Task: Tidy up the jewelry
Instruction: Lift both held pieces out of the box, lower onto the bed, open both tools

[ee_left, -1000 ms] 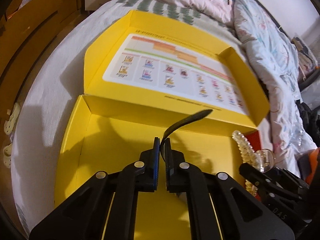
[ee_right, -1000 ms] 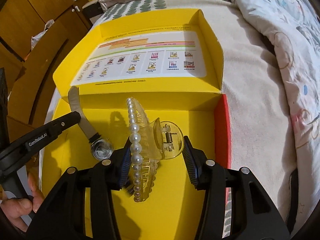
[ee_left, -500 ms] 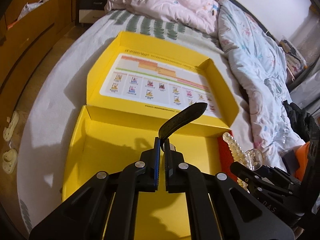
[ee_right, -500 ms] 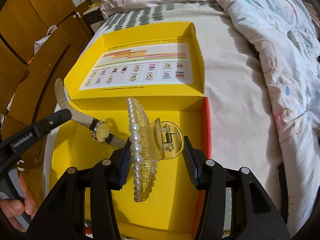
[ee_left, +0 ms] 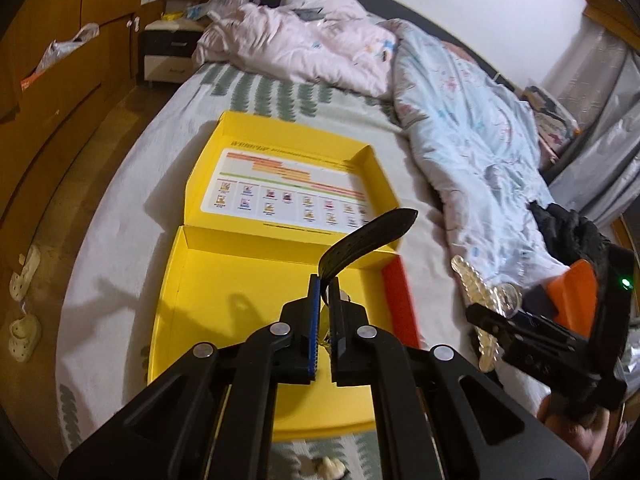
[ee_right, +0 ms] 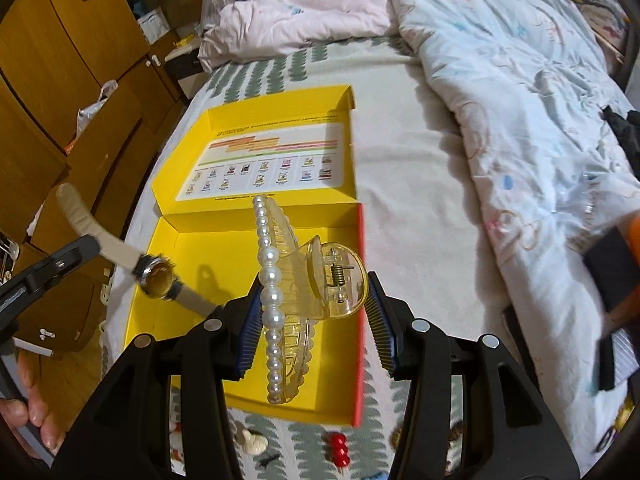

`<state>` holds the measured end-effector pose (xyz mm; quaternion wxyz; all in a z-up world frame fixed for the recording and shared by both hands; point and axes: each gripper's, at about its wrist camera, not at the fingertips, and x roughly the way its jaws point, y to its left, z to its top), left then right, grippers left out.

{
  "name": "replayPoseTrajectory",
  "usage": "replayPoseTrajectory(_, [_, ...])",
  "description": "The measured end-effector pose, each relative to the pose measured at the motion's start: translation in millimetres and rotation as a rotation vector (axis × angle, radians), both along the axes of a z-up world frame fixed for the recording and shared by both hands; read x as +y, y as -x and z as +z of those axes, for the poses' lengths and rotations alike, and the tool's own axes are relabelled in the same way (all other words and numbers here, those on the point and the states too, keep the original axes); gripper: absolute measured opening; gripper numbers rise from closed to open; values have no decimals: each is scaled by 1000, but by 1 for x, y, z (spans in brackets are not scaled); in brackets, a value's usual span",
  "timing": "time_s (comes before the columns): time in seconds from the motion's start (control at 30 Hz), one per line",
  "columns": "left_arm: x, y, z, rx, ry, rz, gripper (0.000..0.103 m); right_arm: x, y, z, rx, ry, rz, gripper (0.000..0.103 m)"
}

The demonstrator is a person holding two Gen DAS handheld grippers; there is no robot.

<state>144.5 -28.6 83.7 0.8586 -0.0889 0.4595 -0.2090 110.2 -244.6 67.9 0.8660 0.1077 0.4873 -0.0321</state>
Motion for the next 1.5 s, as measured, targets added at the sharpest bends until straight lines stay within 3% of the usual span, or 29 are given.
replayPoseTrajectory(0.2, [-3, 54, 21, -33, 0, -59, 3, -23, 33, 14, -10, -9, -46, 49])
replayPoseTrajectory(0.37, [-8, 101, 22, -35, 1, -137, 3, -48, 52, -5, 33, -28, -97, 49])
replayPoseTrajectory(0.6, [-10, 156, -3, 14, 7, -236, 3, -61, 67, -52, 127, -19, -124, 49])
replayPoseTrajectory(0.73, [-4, 178, -32, 86, 22, -274, 3, -70, 70, -74, 169, -24, -131, 49])
replayPoseTrajectory(1.03, [-3, 200, -100, 204, -63, -305, 3, -94, 59, -117, 250, -63, -162, 49])
replayPoseTrajectory(1.3, [-9, 188, -142, 209, -210, -285, 3, -99, 40, -144, 294, -87, -159, 49])
replayPoseTrajectory(1.5, [-9, 188, -149, 175, -269, -263, 3, -102, 31, -164, 330, -88, -164, 49])
